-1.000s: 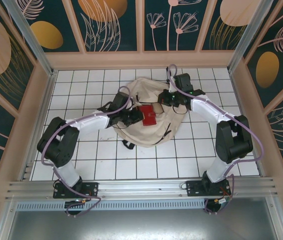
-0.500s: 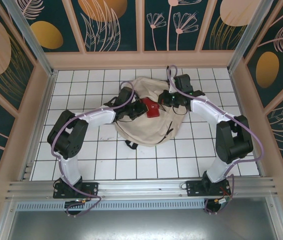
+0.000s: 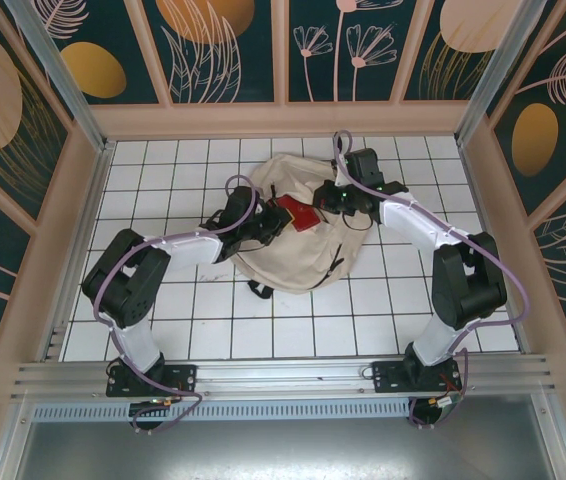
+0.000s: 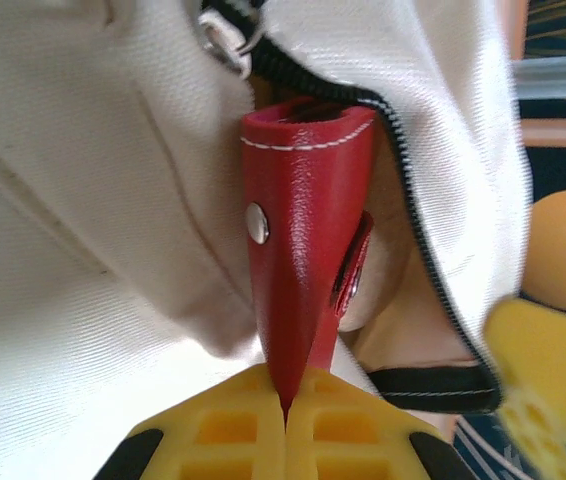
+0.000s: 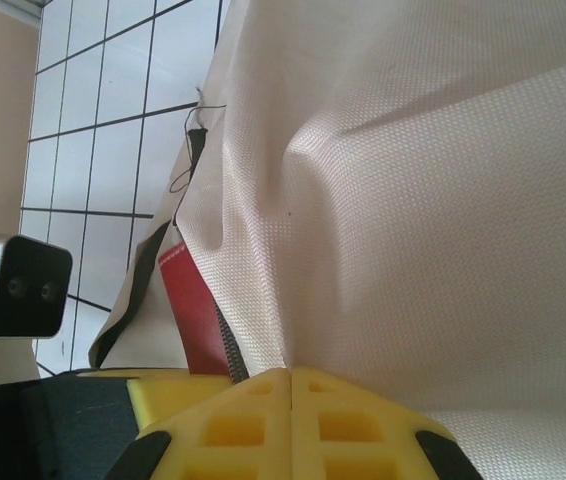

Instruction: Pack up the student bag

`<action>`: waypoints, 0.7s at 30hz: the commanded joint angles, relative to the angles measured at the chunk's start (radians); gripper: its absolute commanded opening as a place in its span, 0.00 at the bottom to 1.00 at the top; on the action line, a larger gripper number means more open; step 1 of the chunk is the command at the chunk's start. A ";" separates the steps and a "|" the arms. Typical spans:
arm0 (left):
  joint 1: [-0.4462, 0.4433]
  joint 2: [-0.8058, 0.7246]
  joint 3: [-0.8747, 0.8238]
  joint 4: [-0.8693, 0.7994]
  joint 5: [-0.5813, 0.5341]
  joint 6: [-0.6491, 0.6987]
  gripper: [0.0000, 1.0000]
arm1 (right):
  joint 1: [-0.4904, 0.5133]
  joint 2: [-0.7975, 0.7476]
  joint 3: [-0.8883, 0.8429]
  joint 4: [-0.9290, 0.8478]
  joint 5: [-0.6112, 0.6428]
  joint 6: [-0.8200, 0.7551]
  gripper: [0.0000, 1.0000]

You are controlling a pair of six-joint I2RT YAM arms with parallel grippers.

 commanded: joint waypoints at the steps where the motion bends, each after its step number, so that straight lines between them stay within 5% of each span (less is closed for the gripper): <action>1: 0.004 0.022 0.006 0.216 -0.057 -0.119 0.00 | 0.021 -0.034 -0.014 0.013 -0.043 0.012 0.00; 16: -0.024 0.258 0.258 0.238 -0.029 -0.164 0.03 | 0.025 -0.036 -0.025 0.007 -0.018 0.029 0.00; 18: -0.026 0.265 0.263 0.247 -0.014 -0.169 0.13 | 0.023 -0.041 -0.025 0.006 0.004 0.032 0.00; 21: -0.025 0.234 0.231 0.219 -0.018 -0.173 0.42 | 0.020 -0.043 -0.023 0.001 0.034 0.038 0.00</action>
